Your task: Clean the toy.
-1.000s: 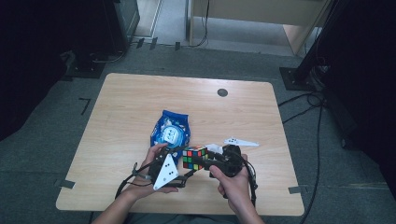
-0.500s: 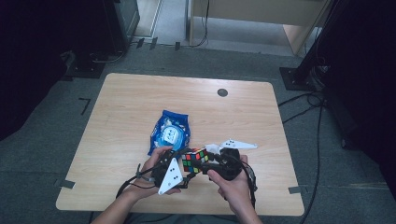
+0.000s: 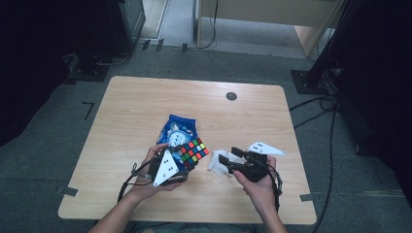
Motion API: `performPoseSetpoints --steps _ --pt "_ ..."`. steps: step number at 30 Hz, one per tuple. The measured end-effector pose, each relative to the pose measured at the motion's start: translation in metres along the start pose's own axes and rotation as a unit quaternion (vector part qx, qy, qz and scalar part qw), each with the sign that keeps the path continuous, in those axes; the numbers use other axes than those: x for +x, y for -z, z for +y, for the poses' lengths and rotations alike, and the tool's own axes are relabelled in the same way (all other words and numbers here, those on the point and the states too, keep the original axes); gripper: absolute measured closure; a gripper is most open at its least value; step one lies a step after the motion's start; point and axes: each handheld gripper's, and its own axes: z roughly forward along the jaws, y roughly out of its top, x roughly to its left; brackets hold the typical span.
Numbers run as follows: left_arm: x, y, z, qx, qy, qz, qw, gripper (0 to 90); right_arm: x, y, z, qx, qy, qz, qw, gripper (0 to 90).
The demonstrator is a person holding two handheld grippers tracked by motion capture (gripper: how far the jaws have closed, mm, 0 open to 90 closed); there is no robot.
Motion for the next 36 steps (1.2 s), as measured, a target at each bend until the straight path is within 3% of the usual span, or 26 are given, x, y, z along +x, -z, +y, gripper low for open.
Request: performPoseSetpoints --steps 2,3,7,9,12,16,20,26,28,31,34,36 --pt "0.0 0.0 -0.001 0.0 0.002 0.001 1.0 34.0 -0.009 -0.017 -0.012 0.024 0.014 -0.061 0.9977 35.0" --pt "0.0 -0.001 -0.001 0.0 0.0 -0.001 1.0 34.0 -0.013 -0.025 -0.017 0.033 0.011 -0.07 0.997 35.0" --pt "-0.002 -0.003 -0.004 0.009 -0.006 -0.007 0.9999 34.0 -0.018 -0.047 -0.028 0.072 0.013 -0.075 0.9945 32.4" --pt "-0.001 -0.004 -0.006 0.009 -0.001 -0.011 0.9999 34.0 -0.019 -0.051 -0.031 0.083 0.03 -0.094 0.9916 32.5" --pt "0.003 -0.006 -0.009 0.01 0.01 -0.015 0.9998 34.0 -0.023 -0.057 -0.036 0.092 0.035 -0.107 0.9894 34.7" --pt "0.008 -0.005 -0.011 0.008 0.023 -0.016 0.9996 34.0 -0.025 -0.06 -0.038 0.1 0.065 -0.11 0.9868 38.2" --pt "0.012 -0.004 -0.012 0.008 0.037 -0.014 0.9992 34.0 -0.024 -0.06 -0.04 0.097 0.078 -0.123 0.9846 44.0" --pt "0.012 -0.008 -0.015 0.017 0.048 -0.017 0.9985 34.0 -0.03 -0.058 -0.039 0.082 0.064 -0.136 0.9852 77.4" --pt "0.011 -0.011 -0.016 0.024 0.048 -0.018 0.9984 34.0 -0.033 -0.057 -0.039 0.08 0.053 -0.141 0.9853 83.9" --pt "0.008 -0.013 -0.016 0.03 0.041 -0.015 0.9986 34.0 -0.032 -0.054 -0.037 0.073 0.05 -0.151 0.9845 85.9" --pt "0.006 -0.012 -0.013 0.032 0.044 -0.014 0.9984 34.0 -0.026 -0.045 -0.03 0.035 0.036 -0.139 0.989 86.1" --pt "0.005 -0.012 -0.012 0.031 0.043 -0.016 0.9985 34.0 -0.018 -0.038 -0.023 0.011 0.039 -0.125 0.9913 86.1"
